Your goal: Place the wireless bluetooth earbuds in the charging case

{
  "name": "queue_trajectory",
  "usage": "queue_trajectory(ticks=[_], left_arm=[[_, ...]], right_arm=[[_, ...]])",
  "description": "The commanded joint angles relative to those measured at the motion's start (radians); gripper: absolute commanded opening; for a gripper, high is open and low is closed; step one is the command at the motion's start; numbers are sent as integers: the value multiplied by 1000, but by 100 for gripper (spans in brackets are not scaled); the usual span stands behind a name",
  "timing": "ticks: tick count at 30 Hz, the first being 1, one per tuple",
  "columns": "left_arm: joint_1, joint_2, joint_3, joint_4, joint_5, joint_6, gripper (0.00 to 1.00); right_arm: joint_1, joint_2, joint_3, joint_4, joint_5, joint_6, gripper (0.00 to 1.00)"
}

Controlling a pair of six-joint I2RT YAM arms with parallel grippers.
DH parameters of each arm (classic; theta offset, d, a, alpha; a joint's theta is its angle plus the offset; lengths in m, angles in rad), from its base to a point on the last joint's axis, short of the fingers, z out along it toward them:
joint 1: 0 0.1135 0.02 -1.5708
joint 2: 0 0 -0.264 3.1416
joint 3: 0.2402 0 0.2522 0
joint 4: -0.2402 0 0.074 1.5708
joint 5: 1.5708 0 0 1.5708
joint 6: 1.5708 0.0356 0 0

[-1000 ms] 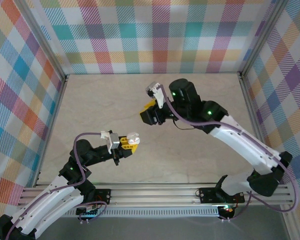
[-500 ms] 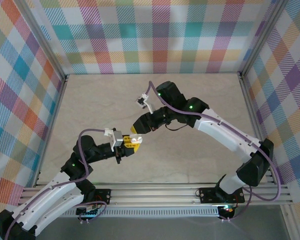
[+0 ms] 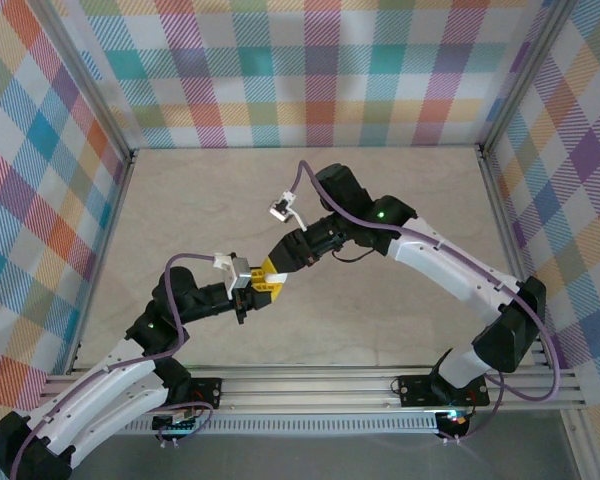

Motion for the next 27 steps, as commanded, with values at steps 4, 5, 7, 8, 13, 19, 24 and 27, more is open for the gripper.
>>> queue_trajectory(ticks=[4, 5, 7, 8, 13, 19, 24, 27], left_arm=[[-6, 10, 37, 15, -43, -74, 0], [-6, 14, 44, 11, -35, -82, 0], [-6, 20, 52, 2, -29, -96, 0], [-6, 26, 56, -2, -28, -104, 0], [-5, 76, 82, 0, 20, -138, 0], [-6, 166, 134, 19, 74, -178, 0], [-4, 216, 166, 86, 68, -222, 0], [5, 253, 174, 146, 67, -261, 0]], right_arm=[[-38, -108, -71, 29, 116, -14, 41], [-48, -118, -85, 33, 152, -10, 41], [-65, -139, -115, 57, 204, 5, 42], [-71, -154, -132, 74, 236, 11, 43], [-72, -184, -194, 147, 337, -9, 41], [-29, -144, -198, 154, 380, -72, 35], [3, -167, -289, 195, 418, -75, 27], [3, -198, -351, 214, 461, -66, 26]])
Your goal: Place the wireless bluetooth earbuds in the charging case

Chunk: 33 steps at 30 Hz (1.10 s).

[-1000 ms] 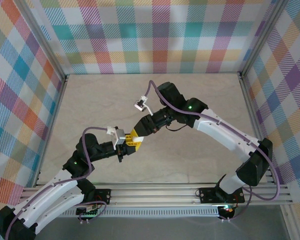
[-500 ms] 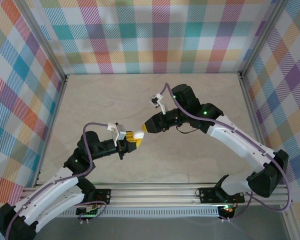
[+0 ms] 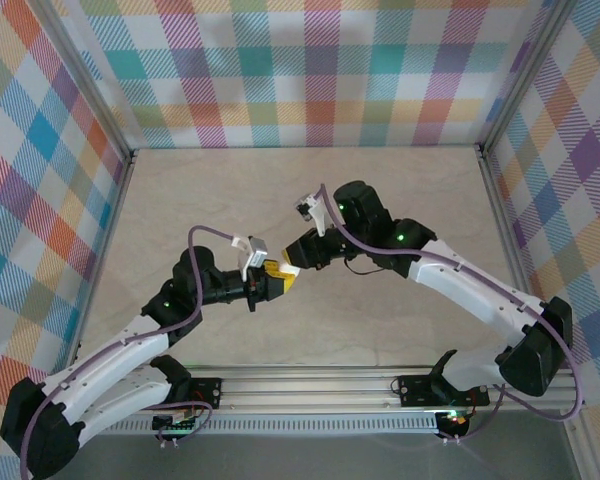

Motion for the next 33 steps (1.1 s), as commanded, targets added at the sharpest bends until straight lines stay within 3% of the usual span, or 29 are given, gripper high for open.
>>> queue_trajectory(ticks=[1, 4, 7, 9, 12, 19, 24, 33], left_arm=[[8, 26, 67, 166, 7, -63, 0], [16, 77, 83, 169, -2, -79, 0], [18, 144, 113, 79, -56, -53, 0], [20, 192, 115, 19, -163, -51, 0], [22, 260, 100, -14, -320, -77, 0], [21, 536, 184, -14, -344, -107, 0], [-11, 747, 317, -84, -375, -95, 2], [-20, 970, 455, -157, -443, -111, 7]], right_arm=[[19, -30, -82, -5, 46, -13, 26], [19, -65, -116, 20, 89, -14, 29], [13, -113, -121, 23, 214, -22, 44], [-2, -150, -128, 16, 350, -11, 59], [-51, -178, -138, -31, 532, 16, 69], [-205, -242, -268, -16, 593, 63, 83], [-307, -233, -356, -31, 731, 96, 95], [-471, -233, -476, 30, 733, 123, 100]])
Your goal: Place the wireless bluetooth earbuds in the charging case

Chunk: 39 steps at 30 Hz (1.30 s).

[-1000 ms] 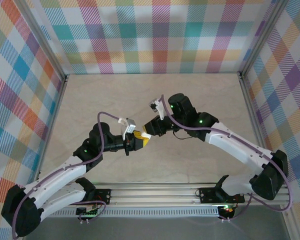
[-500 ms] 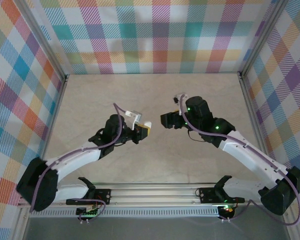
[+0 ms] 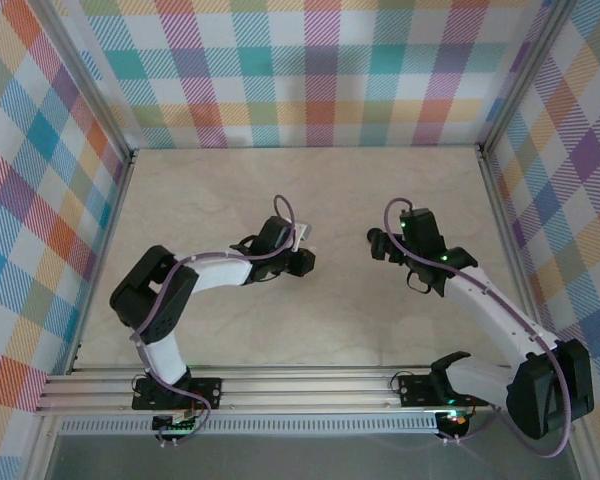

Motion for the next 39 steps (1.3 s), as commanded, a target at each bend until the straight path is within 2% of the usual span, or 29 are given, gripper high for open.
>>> queue_trajectory(ticks=[1, 4, 8, 14, 15, 17, 22, 25, 27, 29, 30, 33, 37, 39], left_arm=[[-7, 57, 56, -73, -43, 1, 8], [-7, 72, 80, -109, -71, 14, 14], [-7, 62, 96, -156, -139, 43, 35], [-7, 21, 133, -252, -224, 114, 60], [-5, 5, 139, -270, -243, 127, 69], [-2, -30, 142, -289, -288, 144, 100], [26, -143, 121, -305, -389, 204, 100], [61, -206, 86, -304, -489, 253, 100], [96, -256, 23, -264, -559, 289, 100], [125, -313, -79, -153, -592, 373, 100], [141, -341, -140, -86, -599, 421, 100], [204, -378, -251, 33, -594, 451, 100], [276, -383, -393, 288, -539, 437, 100], [323, -376, -426, 335, -514, 404, 100]], right_arm=[[-41, -17, -27, 57, 10, 34, 100], [-65, -9, -24, 75, 7, 16, 100], [-79, -2, -24, 104, 3, -44, 100], [-100, -27, -79, 181, 42, -103, 99], [-105, -37, -101, 213, 52, -123, 100], [-113, -52, -144, 283, 66, -155, 100], [-162, -37, -216, 400, 77, -206, 100], [-177, -9, -303, 567, 99, -264, 100], [-189, 20, -360, 695, 92, -293, 100], [-209, 53, -384, 777, 73, -299, 100], [-222, 73, -397, 818, 61, -298, 100], [-247, 110, -409, 911, 39, -302, 100], [-249, 149, -455, 1116, 23, -325, 100], [-248, 177, -481, 1226, -5, -346, 100]])
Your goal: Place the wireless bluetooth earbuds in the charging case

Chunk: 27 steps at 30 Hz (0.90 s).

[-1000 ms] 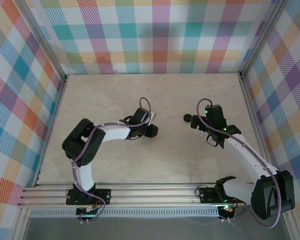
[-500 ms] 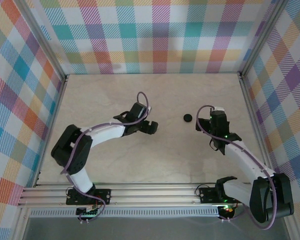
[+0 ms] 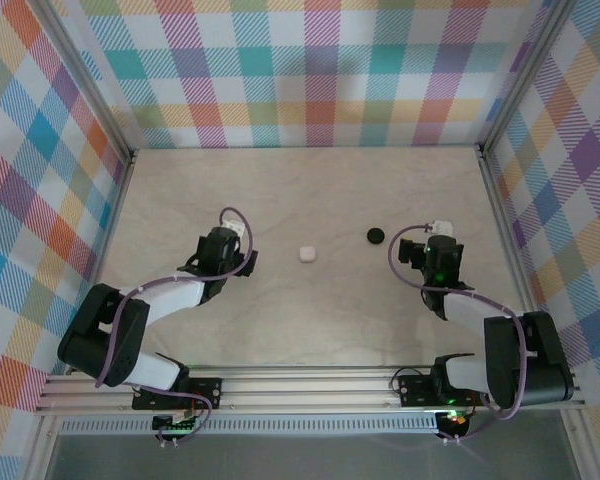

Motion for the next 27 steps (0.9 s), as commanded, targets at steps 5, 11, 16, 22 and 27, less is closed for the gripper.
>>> queue_trajectory(ticks=[5, 11, 16, 22, 27], left_arm=[[100, 16, -118, 425, 64, 78, 100], [205, 44, -141, 495, 123, -21, 100], [291, 138, -155, 601, 234, -83, 100], [319, 136, -129, 549, 273, -103, 100], [319, 133, -128, 544, 272, -103, 100]], right_arm=[[-5, 193, -82, 528, -107, -113, 100], [-22, 264, -32, 492, -108, -94, 100], [-107, 258, 59, 304, -229, -30, 100], [-119, 258, 56, 307, -248, -23, 100], [-120, 257, 53, 309, -246, -24, 100]])
